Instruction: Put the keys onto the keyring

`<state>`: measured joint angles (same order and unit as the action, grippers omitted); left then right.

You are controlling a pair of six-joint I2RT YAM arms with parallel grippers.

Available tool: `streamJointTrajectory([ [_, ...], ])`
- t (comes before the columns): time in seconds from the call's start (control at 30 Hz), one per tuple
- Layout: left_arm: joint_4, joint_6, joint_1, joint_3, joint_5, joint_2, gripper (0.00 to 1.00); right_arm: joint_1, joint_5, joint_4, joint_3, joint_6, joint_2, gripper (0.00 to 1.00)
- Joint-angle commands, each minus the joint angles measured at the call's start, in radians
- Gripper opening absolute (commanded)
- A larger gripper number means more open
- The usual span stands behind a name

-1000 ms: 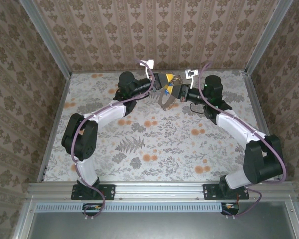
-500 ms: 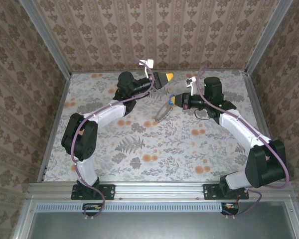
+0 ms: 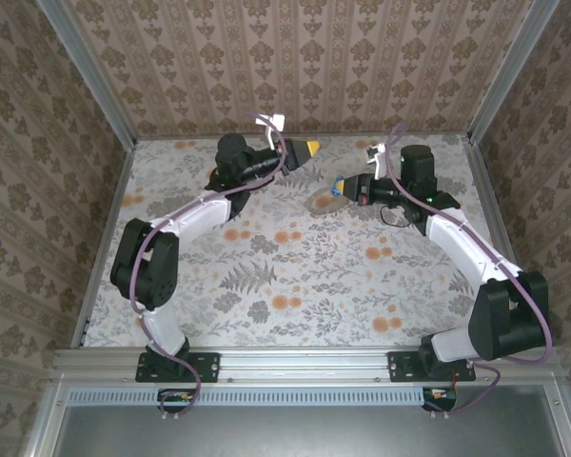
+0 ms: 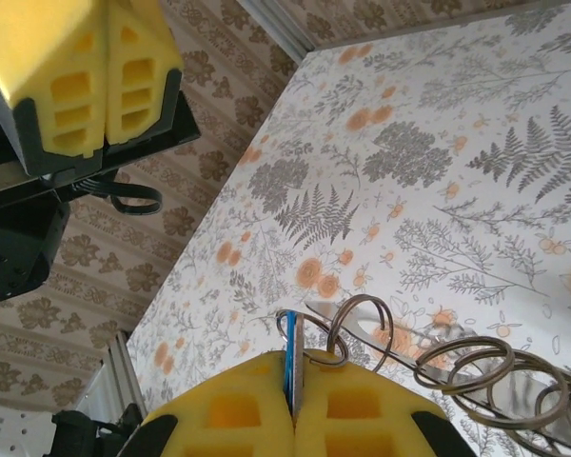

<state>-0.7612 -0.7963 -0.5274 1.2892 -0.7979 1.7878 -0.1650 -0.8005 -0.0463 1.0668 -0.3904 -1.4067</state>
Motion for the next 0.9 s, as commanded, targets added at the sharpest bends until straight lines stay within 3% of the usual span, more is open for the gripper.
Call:
streamJointTrajectory([
  [0.0, 0.147, 0.144, 0.004, -0.002, -0.076, -0.068, 0.17, 0.018, -0.039, -0.001, 0.057, 0.019, 0.023, 0.00],
  [0.27, 0.636, 0.564, -0.028, 0.020, -0.066, -0.145, 0.32, 0.056, -0.091, 0.024, 0.109, -0.016, -0.050, 0.00],
  [0.63, 0.819, 0.763, -0.020, 0.084, -0.002, -0.149, 0.37, 0.065, -0.159, -0.119, 0.203, 0.081, -0.074, 0.00],
  [0.87, 0.877, 0.830, -0.020, 0.152, 0.009, -0.119, 0.47, 0.070, -0.189, -0.154, 0.253, 0.104, -0.092, 0.00],
])
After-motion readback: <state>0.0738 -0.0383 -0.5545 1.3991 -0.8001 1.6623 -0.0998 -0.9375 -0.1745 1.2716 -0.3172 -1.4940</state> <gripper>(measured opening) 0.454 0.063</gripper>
